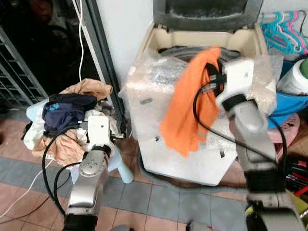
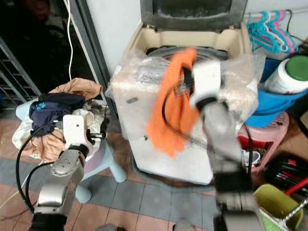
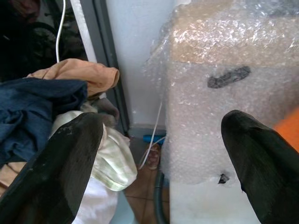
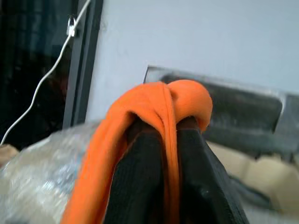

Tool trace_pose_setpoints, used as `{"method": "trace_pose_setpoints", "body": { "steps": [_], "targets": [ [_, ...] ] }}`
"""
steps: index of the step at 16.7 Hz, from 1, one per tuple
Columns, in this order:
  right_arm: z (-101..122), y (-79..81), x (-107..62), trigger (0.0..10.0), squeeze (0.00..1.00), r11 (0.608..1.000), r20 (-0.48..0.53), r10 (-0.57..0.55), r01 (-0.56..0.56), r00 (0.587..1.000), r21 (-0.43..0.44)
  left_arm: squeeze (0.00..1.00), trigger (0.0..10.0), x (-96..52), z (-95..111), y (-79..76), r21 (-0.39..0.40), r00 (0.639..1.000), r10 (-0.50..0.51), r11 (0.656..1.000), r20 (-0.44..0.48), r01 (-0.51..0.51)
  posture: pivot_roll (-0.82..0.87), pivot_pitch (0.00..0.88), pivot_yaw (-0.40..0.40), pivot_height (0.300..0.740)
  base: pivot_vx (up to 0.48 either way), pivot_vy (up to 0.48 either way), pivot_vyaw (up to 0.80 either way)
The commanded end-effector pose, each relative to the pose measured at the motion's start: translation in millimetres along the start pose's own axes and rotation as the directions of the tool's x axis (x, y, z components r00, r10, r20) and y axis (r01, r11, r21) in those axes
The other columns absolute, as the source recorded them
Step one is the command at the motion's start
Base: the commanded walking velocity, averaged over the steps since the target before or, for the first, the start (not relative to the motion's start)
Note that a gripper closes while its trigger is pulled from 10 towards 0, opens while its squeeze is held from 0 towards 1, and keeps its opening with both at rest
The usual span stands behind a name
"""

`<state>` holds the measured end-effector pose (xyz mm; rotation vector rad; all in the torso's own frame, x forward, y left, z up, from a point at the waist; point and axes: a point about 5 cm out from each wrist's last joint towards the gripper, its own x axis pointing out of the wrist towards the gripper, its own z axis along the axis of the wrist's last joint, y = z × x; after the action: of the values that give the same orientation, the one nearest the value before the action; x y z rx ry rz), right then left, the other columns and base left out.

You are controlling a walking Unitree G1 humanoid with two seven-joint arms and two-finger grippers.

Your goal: Clothes washing

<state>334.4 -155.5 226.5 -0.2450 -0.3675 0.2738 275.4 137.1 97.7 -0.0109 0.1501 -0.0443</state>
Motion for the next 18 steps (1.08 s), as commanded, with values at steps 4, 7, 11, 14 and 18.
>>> {"method": "trace_pose_setpoints", "body": {
  "steps": [4, 7, 11, 14, 18],
  "targets": [
    [33, -4.5, 30.5, 10.0, 0.00, 0.997, 0.123, 0.081, -0.081, 0.989, -0.007, 0.00, 10.0, 3.3, 4, 0.6, -0.008, 1.000, 0.012, 1.000, 0.016, -0.012, -0.05, 0.000, 0.073, 0.740, 0.320, 0.000, 0.00],
    [49, -13.1, 48.8, 10.0, 0.00, 0.996, 0.174, 0.090, -0.091, 0.981, -0.004, 0.00, 10.0, 4.4, 4, -1.1, -0.013, 1.000, 0.008, 1.000, 0.020, -0.008, -0.06, 0.000, 0.071, 0.740, 0.462, 0.000, 0.00],
    [47, 8.1, 56.6, 10.0, 0.00, 0.985, 0.182, 0.173, -0.173, 0.968, -0.014, 0.00, 10.0, 4.9, 4, -2.9, -0.020, 1.000, 0.015, 1.000, 0.024, -0.014, -0.05, 0.000, 0.060, 0.740, 0.456, 0.000, 0.00],
    [45, 25.2, 57.2, 10.0, 0.00, 0.966, 0.187, 0.259, -0.258, 0.948, -0.029, 0.00, 10.0, 5.0, 4, -3.0, -0.024, 1.000, 0.019, 1.000, 0.024, -0.019, -0.05, 0.000, 0.059, 0.740, 0.432, 0.000, 0.00],
    [45, 38.2, 76.1, 10.0, 0.00, 0.930, 0.109, 0.368, -0.368, 0.924, -0.017, 0.00, 10.0, 7.8, 6, -3.8, -0.029, 0.999, 0.031, 0.999, 0.042, -0.030, -0.06, 0.000, 0.060, 0.740, 0.000, 0.000, 0.00]
  ]
}}
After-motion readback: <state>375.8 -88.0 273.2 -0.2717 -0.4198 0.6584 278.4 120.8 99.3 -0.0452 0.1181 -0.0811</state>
